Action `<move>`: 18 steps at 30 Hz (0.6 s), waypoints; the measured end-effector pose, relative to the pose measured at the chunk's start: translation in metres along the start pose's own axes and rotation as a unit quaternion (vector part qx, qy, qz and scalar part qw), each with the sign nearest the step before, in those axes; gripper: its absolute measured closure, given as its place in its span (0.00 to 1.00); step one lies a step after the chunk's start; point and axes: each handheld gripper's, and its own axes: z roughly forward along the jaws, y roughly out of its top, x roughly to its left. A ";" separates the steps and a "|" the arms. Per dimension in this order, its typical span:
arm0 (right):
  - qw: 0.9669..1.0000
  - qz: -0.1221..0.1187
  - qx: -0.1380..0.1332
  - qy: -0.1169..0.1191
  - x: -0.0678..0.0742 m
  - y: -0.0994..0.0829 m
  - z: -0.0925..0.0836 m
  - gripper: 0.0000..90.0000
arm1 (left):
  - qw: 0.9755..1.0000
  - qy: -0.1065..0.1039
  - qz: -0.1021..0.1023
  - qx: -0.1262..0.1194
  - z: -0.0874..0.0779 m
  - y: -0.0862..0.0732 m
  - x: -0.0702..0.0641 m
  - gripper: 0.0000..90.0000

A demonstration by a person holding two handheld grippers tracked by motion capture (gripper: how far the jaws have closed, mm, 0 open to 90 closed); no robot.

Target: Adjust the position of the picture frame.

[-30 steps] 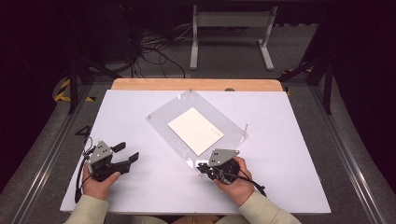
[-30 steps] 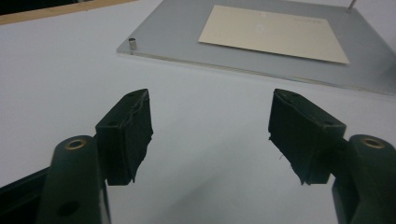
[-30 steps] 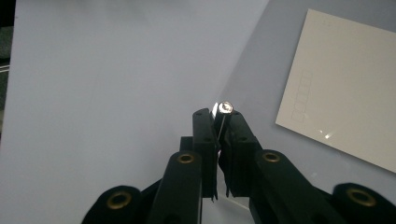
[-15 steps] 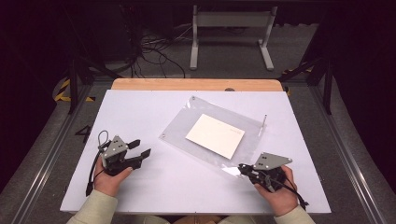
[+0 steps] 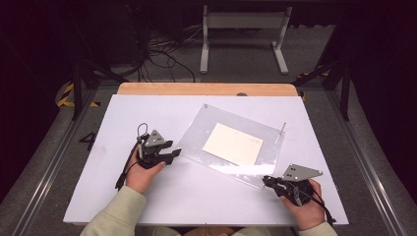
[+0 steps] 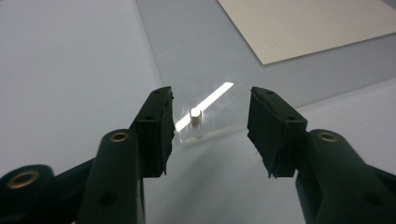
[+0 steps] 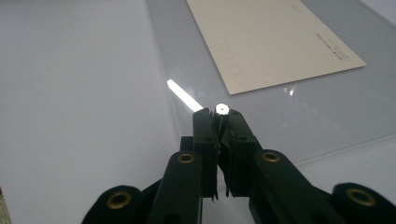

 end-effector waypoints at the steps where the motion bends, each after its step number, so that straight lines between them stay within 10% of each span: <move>1: 1.000 0.000 -0.001 0.000 0.000 0.000 0.000 0.94 | 1.000 -0.005 -0.005 0.003 0.003 0.001 0.000 0.63; 18: 1.000 0.006 -0.003 -0.009 0.003 0.000 0.000 0.94 | 0.999 0.015 0.018 0.047 0.027 0.003 0.000 0.93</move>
